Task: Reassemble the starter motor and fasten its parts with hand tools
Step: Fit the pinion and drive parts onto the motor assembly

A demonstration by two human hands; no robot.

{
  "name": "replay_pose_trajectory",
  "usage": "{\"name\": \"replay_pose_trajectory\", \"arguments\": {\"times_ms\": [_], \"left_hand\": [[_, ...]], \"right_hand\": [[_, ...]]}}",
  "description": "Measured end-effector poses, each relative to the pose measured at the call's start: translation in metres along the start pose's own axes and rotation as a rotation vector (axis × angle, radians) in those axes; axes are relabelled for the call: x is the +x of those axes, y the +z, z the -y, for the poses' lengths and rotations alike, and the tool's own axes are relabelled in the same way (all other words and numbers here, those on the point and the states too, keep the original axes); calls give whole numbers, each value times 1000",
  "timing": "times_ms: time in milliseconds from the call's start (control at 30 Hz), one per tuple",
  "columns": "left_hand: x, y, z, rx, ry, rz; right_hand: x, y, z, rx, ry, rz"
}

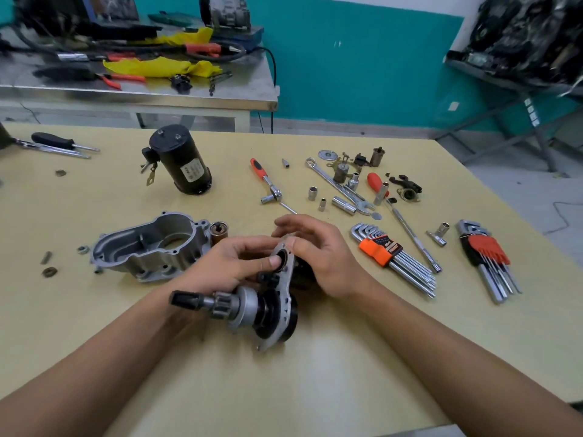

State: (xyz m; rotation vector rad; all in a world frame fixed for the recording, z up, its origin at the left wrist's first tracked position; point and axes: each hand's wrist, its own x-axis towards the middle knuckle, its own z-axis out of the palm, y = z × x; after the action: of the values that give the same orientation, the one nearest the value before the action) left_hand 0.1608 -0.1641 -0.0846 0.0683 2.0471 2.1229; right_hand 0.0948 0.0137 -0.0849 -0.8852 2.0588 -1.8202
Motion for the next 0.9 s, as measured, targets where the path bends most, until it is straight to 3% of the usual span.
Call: {"name": "replay_pose_trajectory", "arguments": {"times_ms": [233, 500, 633, 733, 833, 900], "left_hand": [[-2, -8, -12, -177, -171, 30], [-14, -30, -41, 191, -113, 230], [-12, -32, -52, 491, -130, 294], [-9, -28, -55, 573, -170, 325], [-4, -25, -59, 579, -179, 313], [-1, -22, -63, 637, -177, 328]], "right_hand": [[3, 3, -5, -245, 50, -99], [2, -2, 2, -416, 57, -144], [-3, -48, 18, -625, 7, -380], [-11, -99, 24, -1020, 204, -455], [-19, -116, 19, -1160, 531, -325], [-21, -114, 13, -1178, 629, -215]]}}
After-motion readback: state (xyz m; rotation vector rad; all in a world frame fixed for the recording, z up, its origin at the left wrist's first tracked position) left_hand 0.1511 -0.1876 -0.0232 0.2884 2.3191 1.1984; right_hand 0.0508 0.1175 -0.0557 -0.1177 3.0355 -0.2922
